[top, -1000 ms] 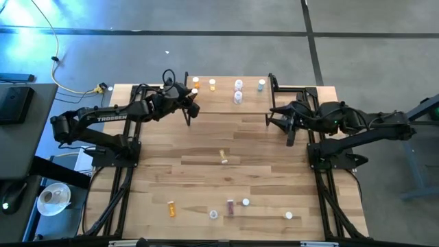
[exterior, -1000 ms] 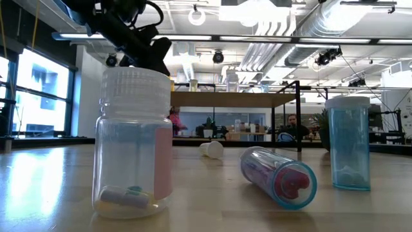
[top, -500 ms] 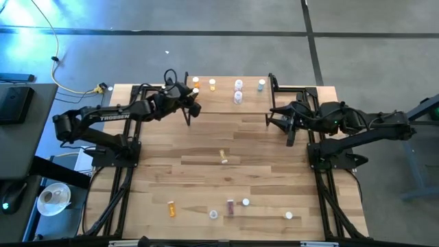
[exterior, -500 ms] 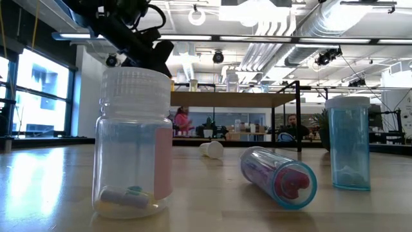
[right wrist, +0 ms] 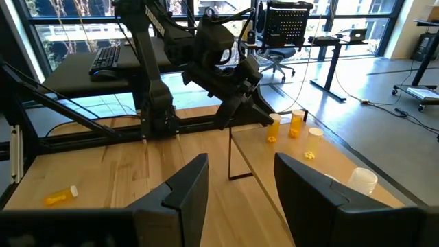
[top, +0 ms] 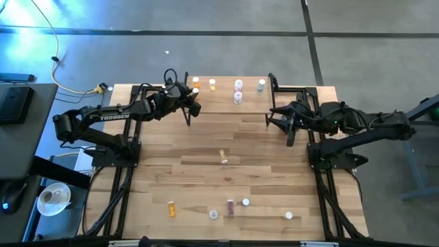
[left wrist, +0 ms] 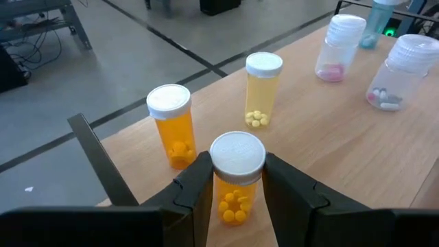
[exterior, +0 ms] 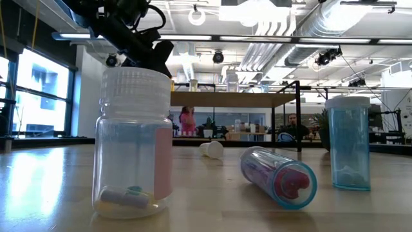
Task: Pick and place medicine bottles onto shelf by color
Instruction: Put the top orange pill bottle on the shelf aligned with the other orange pill bottle, then put the right blue pill bottle on the shelf aligned with the other blue pill bottle
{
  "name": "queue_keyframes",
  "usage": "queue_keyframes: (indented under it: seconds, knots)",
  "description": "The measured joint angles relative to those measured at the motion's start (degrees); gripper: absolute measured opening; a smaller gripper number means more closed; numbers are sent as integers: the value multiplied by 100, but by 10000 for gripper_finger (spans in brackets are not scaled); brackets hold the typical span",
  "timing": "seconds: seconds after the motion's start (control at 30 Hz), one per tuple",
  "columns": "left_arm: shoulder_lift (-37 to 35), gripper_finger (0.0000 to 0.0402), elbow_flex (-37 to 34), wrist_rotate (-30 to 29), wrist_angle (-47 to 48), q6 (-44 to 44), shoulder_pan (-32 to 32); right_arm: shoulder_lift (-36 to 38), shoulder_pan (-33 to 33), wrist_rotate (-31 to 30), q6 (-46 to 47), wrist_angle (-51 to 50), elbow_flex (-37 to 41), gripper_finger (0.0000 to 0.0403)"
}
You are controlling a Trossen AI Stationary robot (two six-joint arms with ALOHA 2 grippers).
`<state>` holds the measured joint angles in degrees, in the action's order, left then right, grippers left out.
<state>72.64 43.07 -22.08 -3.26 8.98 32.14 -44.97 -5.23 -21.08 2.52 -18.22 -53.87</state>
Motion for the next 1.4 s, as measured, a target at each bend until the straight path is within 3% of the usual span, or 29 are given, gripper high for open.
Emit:
queue_keyframes:
  seconds: [0.3, 0.8, 1.13, 1.4]
  knots:
    - [2, 109, -2, 3, 24, 37, -1, 0, 0, 0, -2, 2, 0, 158]
    - [-3, 178, -28, -44, 78, -65, -4, -2, 0, 0, -4, 2, 0, 158]
    - [-417, 179, -18, -39, 11, -123, -4, -2, 0, 0, -4, 2, 0, 158]
    - [-1000, 179, -17, 393, 85, -121, -30, -2, -2, 199, 340, -267, -4, 158]
